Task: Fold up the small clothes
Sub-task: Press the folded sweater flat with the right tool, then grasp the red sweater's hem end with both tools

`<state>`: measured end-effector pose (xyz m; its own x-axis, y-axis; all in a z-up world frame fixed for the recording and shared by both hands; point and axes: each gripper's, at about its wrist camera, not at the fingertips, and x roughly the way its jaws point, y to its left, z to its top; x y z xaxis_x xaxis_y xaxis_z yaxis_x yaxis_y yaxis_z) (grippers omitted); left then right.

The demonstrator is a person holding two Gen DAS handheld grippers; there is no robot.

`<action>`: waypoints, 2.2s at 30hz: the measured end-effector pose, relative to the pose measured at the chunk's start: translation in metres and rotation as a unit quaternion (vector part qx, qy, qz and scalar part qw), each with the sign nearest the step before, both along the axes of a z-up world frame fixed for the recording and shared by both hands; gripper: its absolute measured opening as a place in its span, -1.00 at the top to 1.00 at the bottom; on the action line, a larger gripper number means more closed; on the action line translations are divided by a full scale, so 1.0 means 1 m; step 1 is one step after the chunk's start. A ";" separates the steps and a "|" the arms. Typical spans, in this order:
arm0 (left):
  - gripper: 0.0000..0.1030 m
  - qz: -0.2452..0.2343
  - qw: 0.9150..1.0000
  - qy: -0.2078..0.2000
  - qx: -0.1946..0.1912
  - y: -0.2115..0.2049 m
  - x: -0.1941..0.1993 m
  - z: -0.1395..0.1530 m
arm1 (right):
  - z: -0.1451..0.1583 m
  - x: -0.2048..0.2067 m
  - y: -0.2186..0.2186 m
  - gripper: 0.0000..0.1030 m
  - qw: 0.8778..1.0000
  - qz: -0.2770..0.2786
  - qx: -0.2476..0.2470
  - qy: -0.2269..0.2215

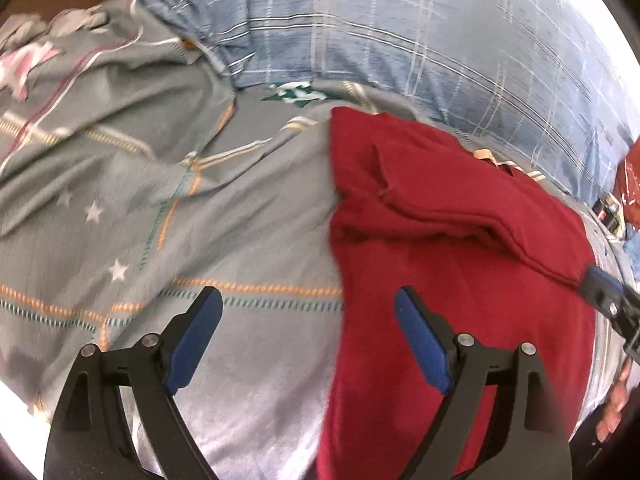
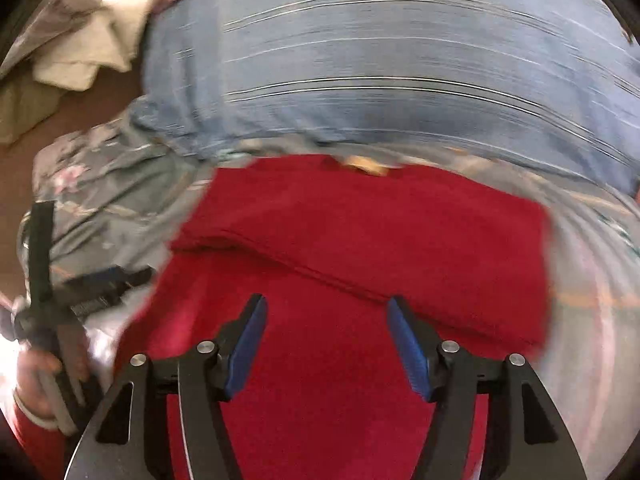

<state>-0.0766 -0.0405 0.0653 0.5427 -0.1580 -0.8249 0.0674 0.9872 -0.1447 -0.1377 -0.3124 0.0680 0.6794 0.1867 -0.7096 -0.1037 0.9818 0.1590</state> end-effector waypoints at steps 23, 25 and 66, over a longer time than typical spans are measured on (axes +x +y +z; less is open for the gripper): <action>-0.72 0.008 1.000 -0.001 -0.010 0.016 -0.005 -0.008 | -0.032 0.046 0.068 -0.09 0.998 0.045 0.005 0.036; -0.72 0.006 1.000 -0.001 -0.014 0.016 -0.006 -0.007 | -0.031 0.025 0.058 -0.16 0.999 0.037 -0.005 0.030; -0.72 -0.112 0.989 0.100 0.017 0.023 -0.167 -0.035 | -0.079 -0.191 -0.059 -0.56 0.974 0.024 0.047 0.220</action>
